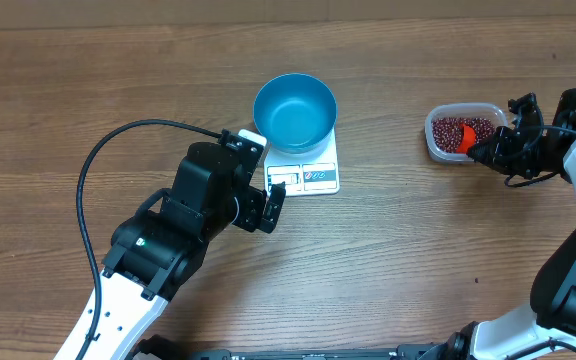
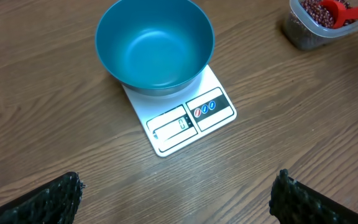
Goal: Scoop item into bowl and weigh 150g on scale
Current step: 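Drag the scoop through the beans to fill it, right gripper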
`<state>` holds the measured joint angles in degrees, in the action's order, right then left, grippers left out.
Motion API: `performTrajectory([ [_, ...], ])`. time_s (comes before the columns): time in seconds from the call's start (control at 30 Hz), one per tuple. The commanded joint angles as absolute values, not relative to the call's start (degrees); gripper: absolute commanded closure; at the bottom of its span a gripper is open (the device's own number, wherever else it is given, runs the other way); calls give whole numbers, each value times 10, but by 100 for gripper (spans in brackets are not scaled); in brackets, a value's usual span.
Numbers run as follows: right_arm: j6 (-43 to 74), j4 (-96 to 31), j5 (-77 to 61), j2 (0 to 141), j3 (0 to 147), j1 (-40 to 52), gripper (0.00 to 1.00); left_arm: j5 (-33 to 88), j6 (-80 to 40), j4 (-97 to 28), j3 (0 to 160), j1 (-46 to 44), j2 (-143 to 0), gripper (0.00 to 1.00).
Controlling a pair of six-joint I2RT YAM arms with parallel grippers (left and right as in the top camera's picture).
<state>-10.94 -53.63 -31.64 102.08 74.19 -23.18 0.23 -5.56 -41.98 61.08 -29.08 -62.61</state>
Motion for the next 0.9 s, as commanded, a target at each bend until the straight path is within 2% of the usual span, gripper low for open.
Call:
performTrajectory([
  [0.0,-110,-547,-360,1028,742,-230,96,-2,-51,-418,607,-287,-626,0],
  [0.87,-109,-548,-413,1029,742,-230,96,-2,-51,-418,607,-287,-626,0],
])
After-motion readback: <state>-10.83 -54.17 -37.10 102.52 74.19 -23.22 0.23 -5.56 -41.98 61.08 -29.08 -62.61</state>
